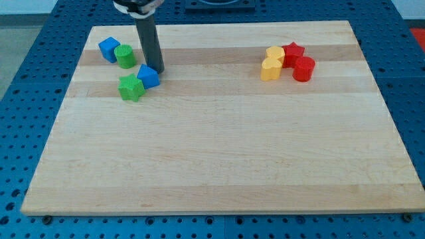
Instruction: Move blue triangle to the bottom of green circle
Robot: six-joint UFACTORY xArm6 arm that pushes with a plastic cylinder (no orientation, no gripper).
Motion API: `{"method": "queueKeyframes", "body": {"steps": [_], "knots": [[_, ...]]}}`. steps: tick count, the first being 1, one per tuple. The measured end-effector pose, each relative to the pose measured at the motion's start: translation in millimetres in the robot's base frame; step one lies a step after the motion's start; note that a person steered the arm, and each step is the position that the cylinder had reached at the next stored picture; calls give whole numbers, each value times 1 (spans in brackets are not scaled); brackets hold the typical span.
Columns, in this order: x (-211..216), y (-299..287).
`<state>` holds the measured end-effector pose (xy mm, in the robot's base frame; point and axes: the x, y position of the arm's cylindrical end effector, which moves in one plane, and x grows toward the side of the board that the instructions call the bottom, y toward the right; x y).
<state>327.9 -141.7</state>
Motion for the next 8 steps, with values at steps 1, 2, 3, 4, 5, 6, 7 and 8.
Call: {"method": "queueKeyframes", "body": {"steps": [1, 2, 3, 4, 5, 6, 7, 8], "knots": [[-21, -25], [-25, -5], [-5, 66], [71, 107], [130, 100], [115, 81], [85, 58], [57, 41]]}}
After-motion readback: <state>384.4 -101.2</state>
